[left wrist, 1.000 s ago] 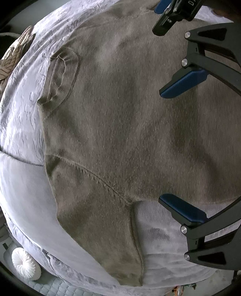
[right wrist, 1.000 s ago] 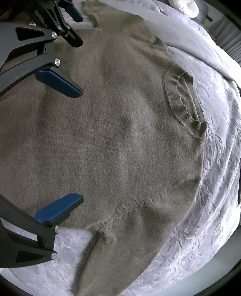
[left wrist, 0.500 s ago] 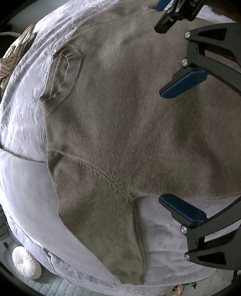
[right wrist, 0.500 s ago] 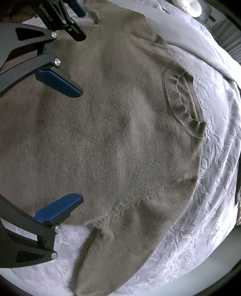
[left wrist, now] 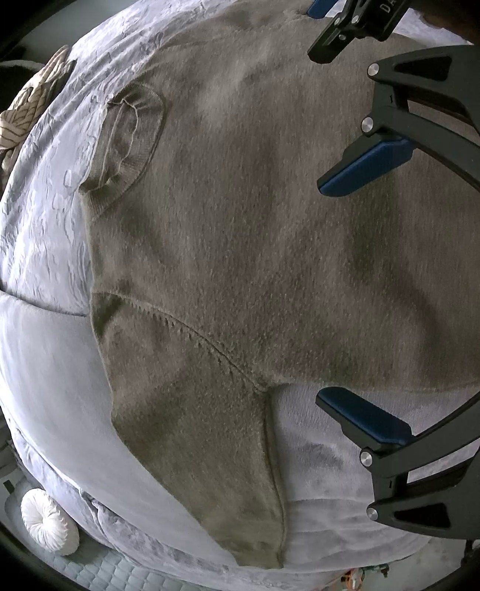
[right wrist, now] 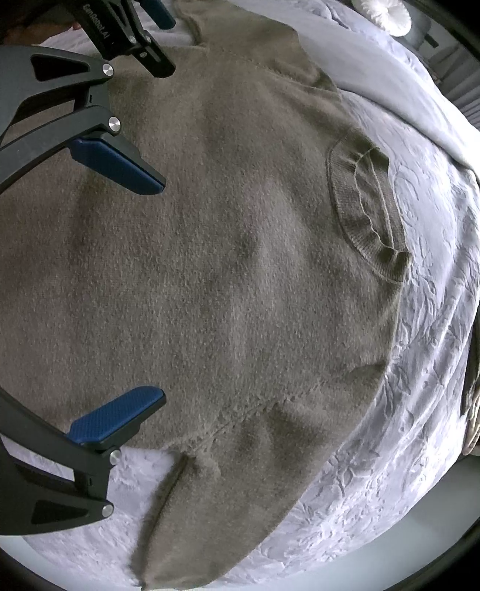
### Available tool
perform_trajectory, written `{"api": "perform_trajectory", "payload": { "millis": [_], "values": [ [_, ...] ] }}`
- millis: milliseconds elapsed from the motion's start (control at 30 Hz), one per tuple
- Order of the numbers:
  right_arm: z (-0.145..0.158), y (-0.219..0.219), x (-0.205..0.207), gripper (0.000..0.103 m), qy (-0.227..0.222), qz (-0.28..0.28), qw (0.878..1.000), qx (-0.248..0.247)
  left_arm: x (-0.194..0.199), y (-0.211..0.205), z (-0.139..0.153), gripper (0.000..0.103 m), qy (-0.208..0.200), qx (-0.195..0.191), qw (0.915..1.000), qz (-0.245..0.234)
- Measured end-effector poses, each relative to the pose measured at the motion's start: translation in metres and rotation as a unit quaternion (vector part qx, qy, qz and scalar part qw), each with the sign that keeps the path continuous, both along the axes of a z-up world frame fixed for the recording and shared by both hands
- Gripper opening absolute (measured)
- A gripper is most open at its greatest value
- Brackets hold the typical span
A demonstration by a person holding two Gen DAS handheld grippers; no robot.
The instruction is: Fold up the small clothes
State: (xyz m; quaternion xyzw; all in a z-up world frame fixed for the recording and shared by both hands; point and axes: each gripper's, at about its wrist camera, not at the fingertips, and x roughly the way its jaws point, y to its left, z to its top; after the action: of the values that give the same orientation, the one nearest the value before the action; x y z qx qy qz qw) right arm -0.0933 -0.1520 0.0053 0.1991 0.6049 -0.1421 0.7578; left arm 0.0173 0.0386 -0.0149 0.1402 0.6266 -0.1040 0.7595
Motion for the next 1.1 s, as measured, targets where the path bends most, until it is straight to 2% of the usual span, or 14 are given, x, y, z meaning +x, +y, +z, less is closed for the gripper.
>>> {"api": "perform_trajectory", "payload": {
  "millis": [167,267,1100],
  "values": [
    [0.002,0.002,-0.001,0.103,-0.016,-0.001,1.0,0.009,0.001,-0.001,0.0,0.103,-0.003,0.001,1.0,0.0],
    [0.0,0.005,0.0,0.103,-0.003,0.0,1.0,-0.003,-0.001,0.001,0.001,0.103,-0.005,0.0,1.0,0.001],
    [0.01,0.026,0.002,0.103,0.001,0.019,0.999,-0.029,0.006,0.038,0.002,0.103,-0.001,-0.014,0.9999,0.009]
  ]
}}
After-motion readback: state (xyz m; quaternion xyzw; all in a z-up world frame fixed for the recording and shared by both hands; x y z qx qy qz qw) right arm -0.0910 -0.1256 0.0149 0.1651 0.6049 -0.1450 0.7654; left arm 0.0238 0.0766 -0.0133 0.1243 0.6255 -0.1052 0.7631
